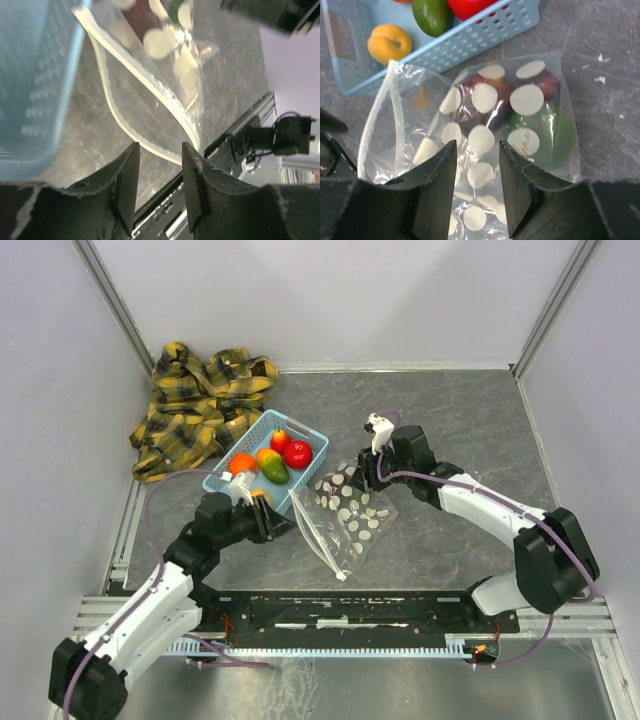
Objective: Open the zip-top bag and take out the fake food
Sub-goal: Pick up the fake fruit from the zipper food storage bag.
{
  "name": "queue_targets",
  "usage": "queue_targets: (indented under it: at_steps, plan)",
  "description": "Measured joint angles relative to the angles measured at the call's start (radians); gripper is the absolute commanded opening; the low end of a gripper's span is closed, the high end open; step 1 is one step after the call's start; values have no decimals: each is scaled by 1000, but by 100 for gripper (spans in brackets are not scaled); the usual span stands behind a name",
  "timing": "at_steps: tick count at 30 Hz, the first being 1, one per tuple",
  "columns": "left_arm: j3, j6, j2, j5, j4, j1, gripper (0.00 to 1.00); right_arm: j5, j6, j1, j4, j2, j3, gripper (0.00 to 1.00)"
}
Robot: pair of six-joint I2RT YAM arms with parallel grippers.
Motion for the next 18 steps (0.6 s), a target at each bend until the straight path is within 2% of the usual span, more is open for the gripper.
queue_targets:
  at_steps: [5, 9, 15, 18]
  plan:
    - [-43, -46, 76, -63, 89, -143, 48, -26, 14, 0, 2, 87, 92, 44]
    - [-108, -80, 115, -103, 187, -159, 52, -34, 14, 1, -5, 156, 163, 41]
    - [-157, -113, 199, -124, 354, -159, 52, -11, 8, 5, -42, 258, 265, 28]
    - [-158, -119, 256, -123, 429, -166, 52, 1, 1, 5, -69, 298, 311, 24]
